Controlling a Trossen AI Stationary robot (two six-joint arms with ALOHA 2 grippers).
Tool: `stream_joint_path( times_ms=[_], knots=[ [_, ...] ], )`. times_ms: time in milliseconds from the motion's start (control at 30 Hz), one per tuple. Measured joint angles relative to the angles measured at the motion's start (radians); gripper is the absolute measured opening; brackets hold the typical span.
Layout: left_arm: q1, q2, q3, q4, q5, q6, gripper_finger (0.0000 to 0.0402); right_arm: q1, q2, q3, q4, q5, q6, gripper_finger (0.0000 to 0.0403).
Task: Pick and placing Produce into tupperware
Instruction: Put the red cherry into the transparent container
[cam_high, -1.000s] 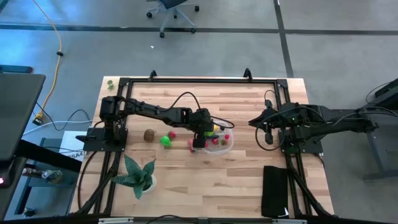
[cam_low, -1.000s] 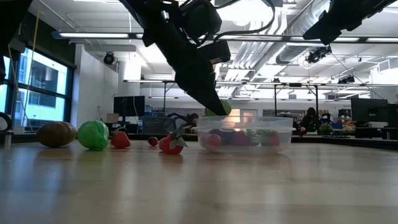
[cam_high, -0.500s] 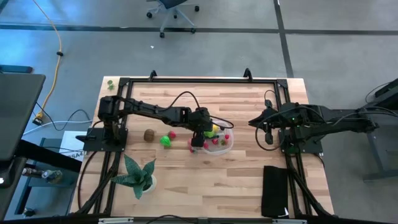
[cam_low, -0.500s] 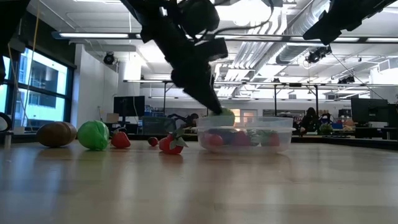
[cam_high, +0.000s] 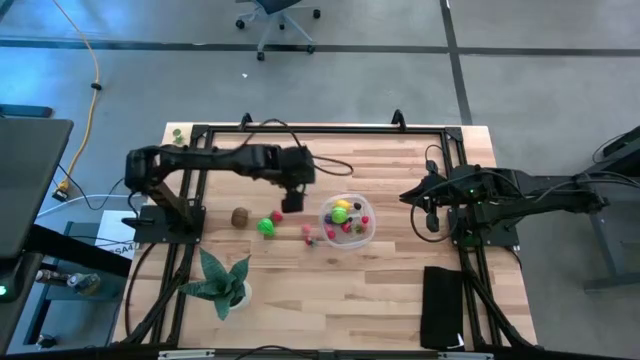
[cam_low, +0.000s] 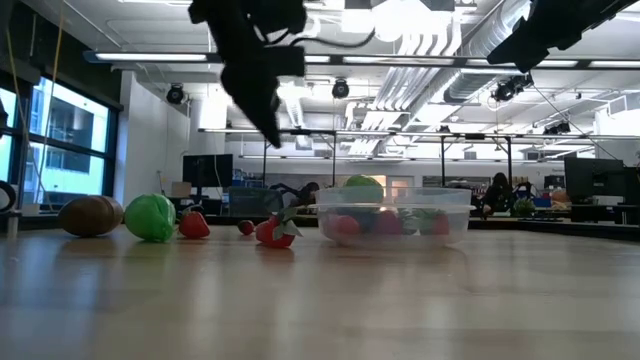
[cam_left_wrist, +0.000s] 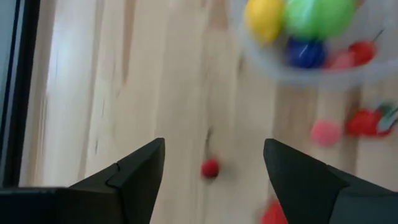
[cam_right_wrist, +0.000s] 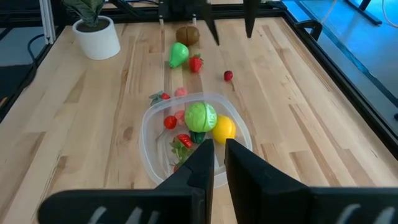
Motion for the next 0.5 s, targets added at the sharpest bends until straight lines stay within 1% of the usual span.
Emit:
stream_joint_path(
  times_ms=[67,133,367,500],
  knots=[
    [0.027,-0.011,-0.027,-0.018,0.001,-0.002,0.026,0.0,0.0,0.0,0.0,0.0,0.0,0.003],
    [0.056,-0.014,-0.076,0.004,0.033,-0.002,0.026,0.0,0.0,0.0,0.0,0.0,0.0,0.003],
    [0.137,-0.014,-0.267,0.208,0.153,-0.004,0.026,0.0,0.0,0.0,0.0,0.0,0.0,0.003],
    [0.153,-0.014,-0.334,0.291,0.166,-0.004,0.026,0.0,0.0,0.0,0.0,0.0,0.0,0.003]
  ],
)
